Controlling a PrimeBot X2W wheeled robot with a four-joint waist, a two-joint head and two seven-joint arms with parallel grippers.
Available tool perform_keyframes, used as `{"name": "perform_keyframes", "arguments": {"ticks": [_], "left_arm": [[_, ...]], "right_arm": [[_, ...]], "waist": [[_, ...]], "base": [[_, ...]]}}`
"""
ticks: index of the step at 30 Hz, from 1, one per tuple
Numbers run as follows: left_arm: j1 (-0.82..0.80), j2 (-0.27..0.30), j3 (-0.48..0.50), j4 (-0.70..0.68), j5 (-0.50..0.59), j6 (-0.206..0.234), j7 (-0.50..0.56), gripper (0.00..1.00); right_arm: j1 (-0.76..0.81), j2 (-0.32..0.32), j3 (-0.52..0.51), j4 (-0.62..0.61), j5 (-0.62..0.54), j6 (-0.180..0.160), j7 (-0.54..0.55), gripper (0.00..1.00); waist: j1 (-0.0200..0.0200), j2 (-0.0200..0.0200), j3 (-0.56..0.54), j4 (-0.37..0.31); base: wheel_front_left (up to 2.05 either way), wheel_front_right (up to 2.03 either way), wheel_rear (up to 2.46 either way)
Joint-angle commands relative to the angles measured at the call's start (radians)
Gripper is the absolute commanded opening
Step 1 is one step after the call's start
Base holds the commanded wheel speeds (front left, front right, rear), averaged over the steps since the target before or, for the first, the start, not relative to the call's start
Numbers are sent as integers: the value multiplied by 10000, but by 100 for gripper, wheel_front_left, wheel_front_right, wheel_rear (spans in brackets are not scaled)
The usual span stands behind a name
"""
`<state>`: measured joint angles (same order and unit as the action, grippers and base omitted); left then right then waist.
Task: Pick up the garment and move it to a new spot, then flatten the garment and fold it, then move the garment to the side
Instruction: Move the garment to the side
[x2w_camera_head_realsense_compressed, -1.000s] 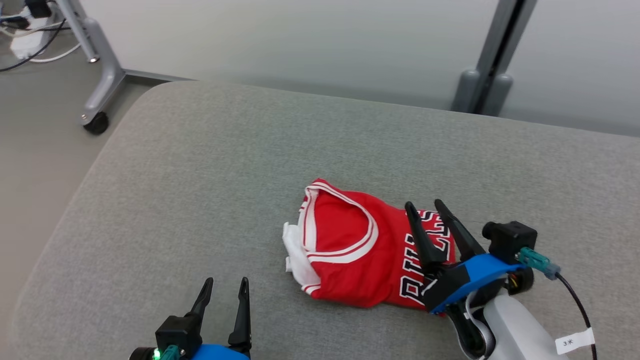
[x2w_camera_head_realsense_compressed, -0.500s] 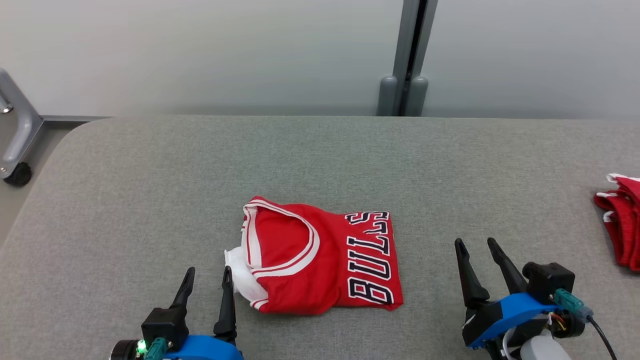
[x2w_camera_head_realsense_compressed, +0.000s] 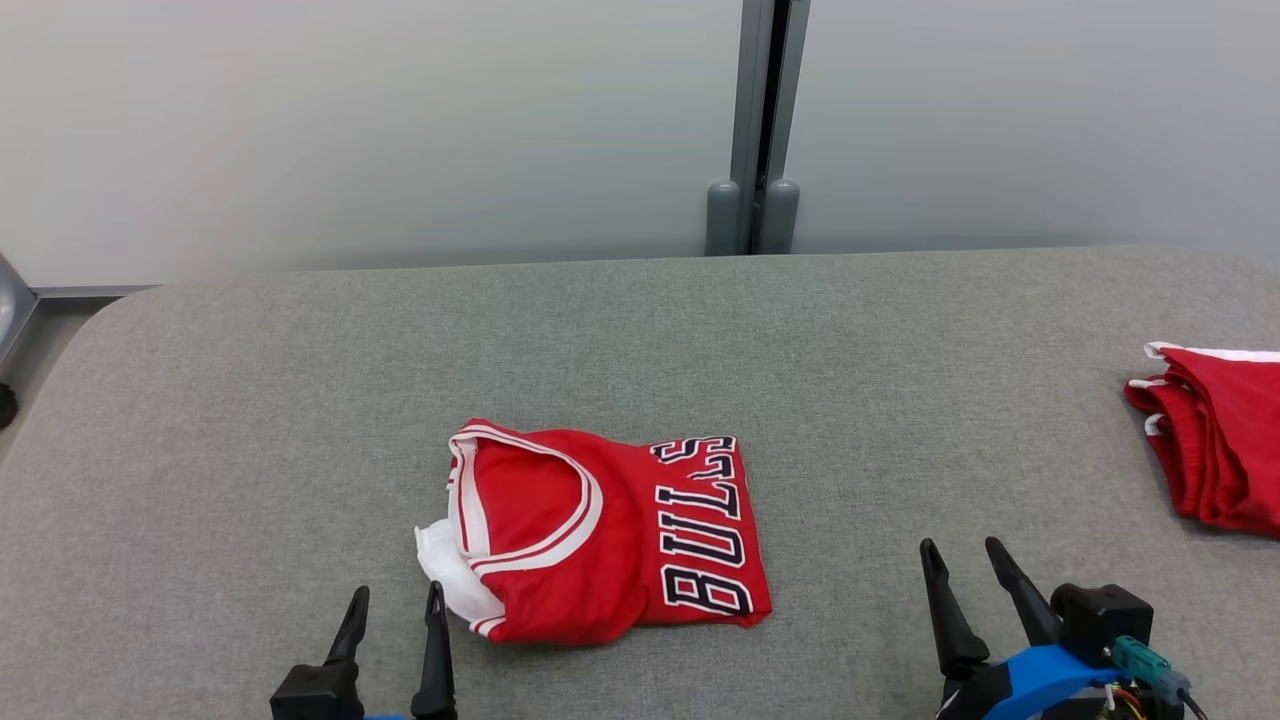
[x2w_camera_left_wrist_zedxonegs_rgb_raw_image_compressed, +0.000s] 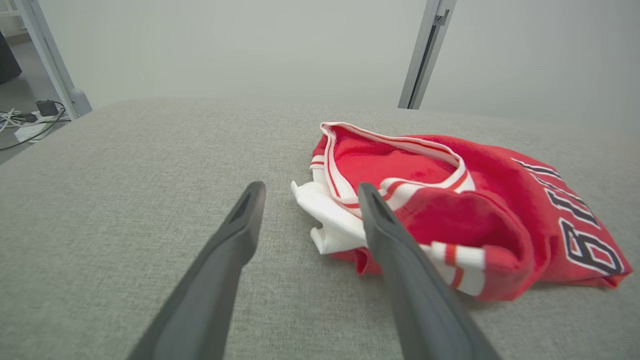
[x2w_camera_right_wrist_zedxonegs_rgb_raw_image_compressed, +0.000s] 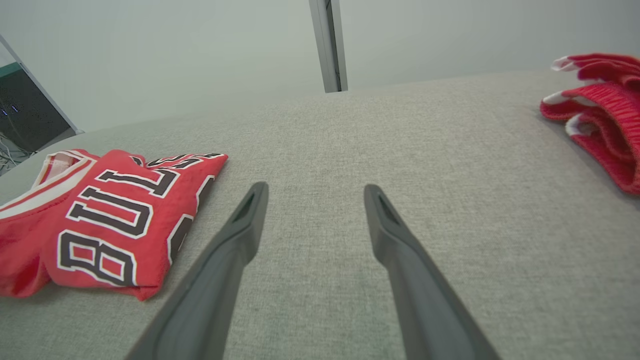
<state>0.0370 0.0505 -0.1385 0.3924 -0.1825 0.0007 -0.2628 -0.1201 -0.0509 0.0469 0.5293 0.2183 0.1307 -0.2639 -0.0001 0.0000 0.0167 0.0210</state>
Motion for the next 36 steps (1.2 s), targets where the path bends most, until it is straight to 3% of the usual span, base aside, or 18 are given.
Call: {"name": "perform_keyframes", "arguments": {"ticks": [1,11,12,13,14,22,28,36], "left_arm": [[44,3,3,-38,-28,63,-23,100],[-184,3,-221,-29,-162,43,-23,100],[-184,5,-226,-38,-188,33,-23,100],[-190,5,-242,-41,-176,12,-23,100],[-203,3,-268,-35,-180,-6,-23,100],[-494,3,-499,31,-388,-32,-23,100],[-642,3,-745,74,-473,-42,-23,100],[-543,0,-844,23,-628,-63,-23,100]], "right_arm": [[104,-11,-12,-47,10,0,0,100],[-324,-10,334,-72,175,0,0,100],[-415,-10,440,-72,238,0,0,80],[-533,-10,589,-84,286,0,0,8],[-649,-11,773,-94,341,0,0,0],[-1934,-19,2865,596,676,0,-1,0],[-2732,-19,3982,1526,861,0,2,0],[-3160,-17,5234,2759,1367,0,334,0]], "waist": [[1,0,1,21],[1,0,164,387],[1,0,194,446],[1,0,227,508],[1,0,269,584],[1,0,702,1567],[1,0,1000,2568],[1,0,1204,3402]], "base": [[0,0,0],[0,0,0],[0,0,0],[0,0,0],[0,0,0],[0,0,0],[0,0,0],[0,0,0]]}}
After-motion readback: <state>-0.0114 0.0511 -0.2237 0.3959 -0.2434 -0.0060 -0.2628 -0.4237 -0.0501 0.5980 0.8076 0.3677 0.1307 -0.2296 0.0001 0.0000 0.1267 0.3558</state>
